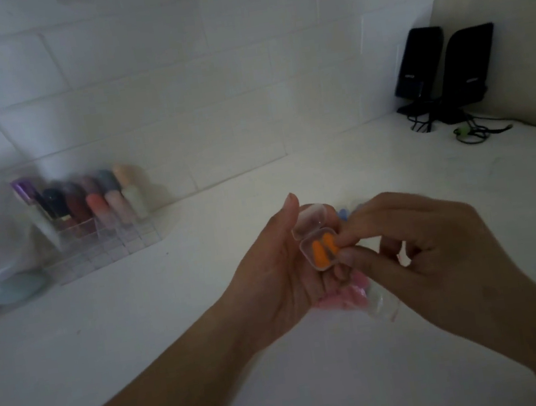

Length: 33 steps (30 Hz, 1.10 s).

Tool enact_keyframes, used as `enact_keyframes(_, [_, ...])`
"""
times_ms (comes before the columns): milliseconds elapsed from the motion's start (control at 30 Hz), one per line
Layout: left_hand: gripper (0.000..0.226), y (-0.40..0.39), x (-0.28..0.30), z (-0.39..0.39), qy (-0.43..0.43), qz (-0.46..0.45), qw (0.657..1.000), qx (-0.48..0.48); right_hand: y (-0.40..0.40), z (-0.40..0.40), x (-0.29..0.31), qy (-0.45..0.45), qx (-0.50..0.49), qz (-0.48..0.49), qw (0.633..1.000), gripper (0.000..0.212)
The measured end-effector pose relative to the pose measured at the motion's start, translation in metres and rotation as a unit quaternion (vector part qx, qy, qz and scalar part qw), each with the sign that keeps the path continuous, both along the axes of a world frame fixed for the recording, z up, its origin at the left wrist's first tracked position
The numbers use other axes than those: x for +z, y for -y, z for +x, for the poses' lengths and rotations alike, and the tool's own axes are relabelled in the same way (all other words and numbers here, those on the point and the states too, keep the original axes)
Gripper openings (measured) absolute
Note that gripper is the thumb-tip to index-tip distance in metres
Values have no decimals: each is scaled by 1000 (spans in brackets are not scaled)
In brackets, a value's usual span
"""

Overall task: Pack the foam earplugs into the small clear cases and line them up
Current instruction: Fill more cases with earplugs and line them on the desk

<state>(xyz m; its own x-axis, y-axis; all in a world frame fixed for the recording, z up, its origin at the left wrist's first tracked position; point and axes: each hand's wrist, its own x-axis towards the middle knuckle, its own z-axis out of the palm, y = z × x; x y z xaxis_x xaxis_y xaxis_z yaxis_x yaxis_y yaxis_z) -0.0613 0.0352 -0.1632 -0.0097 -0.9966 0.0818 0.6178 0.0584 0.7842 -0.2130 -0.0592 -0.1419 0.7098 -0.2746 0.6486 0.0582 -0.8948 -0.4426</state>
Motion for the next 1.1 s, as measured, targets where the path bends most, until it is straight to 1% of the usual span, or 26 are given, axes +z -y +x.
enact_keyframes(67, [38,1,-1,0,1,-3,1000,0,2,2,-5,-5,-13,1,1000,13])
enact_keyframes(200, [35,0,0,-2,15,-16,1000,1,3,2,-6,-18,-13,18,1000,15])
enact_keyframes(300, [32,0,0,-3,39,-12,998,38,1,0,-2,1,0,40,999,13])
enact_keyframes(333, [34,0,0,-3,43,-5,997,58,1,-1,1,18,-4,64,998,12])
enact_keyframes(400, [48,1,-4,-3,69,1,993,93,2,-1,2,38,-28,127,991,10])
enact_keyframes(433, [55,1,-5,-4,91,-4,991,102,3,-1,0,27,-41,150,987,10])
enact_keyframes(467, [60,1,-6,-4,118,-16,987,104,4,1,-2,-3,-53,154,987,13])
enact_keyframes(500, [64,1,-8,-5,158,-30,981,107,2,2,-4,-42,-63,136,988,20])
enact_keyframes(533, [66,-1,-9,-5,213,-44,969,114,1,3,-6,-76,-66,111,989,25])
enact_keyframes(567, [66,-2,-9,-6,275,-55,951,128,0,4,-5,-91,-59,107,988,24])
enact_keyframes(600, [65,-2,-10,-7,324,-66,933,144,-1,4,-3,-91,-49,130,986,19])
enact_keyframes(633, [62,-3,-10,-9,353,-72,919,162,-2,3,0,-79,-36,174,981,15])
enact_keyframes(700, [48,-4,-5,-13,341,-62,916,201,0,1,5,-64,-26,257,964,9])
enact_keyframes(733, [40,-4,-4,-14,334,-59,912,230,2,1,4,-64,-28,272,960,7])
enact_keyframes(767, [33,-3,-4,-15,346,-62,897,268,3,0,4,-66,-31,277,958,5])
enact_keyframes(800, [29,-3,-4,-15,366,-70,879,297,2,1,3,-66,-31,275,959,4])
enact_keyframes(833, [29,-2,-5,-15,377,-73,869,312,2,3,2,-67,-31,273,959,3])
enact_keyframes(933, [33,-4,0,-15,375,-57,867,322,2,4,0,-73,-16,267,961,2])
enact_keyframes(1000, [41,-4,-2,-14,404,-67,852,326,4,2,4,-75,0,254,964,1])
enact_keyframes(1033, [49,-5,-3,-14,438,-76,837,320,8,1,8,-55,5,254,966,4])
enact_keyframes(1067, [60,-5,-5,-13,486,-86,816,299,15,-2,12,-19,3,275,961,6])
enact_keyframes(1100, [73,-5,-8,-12,554,-103,780,272,27,-8,17,23,-5,315,949,9])
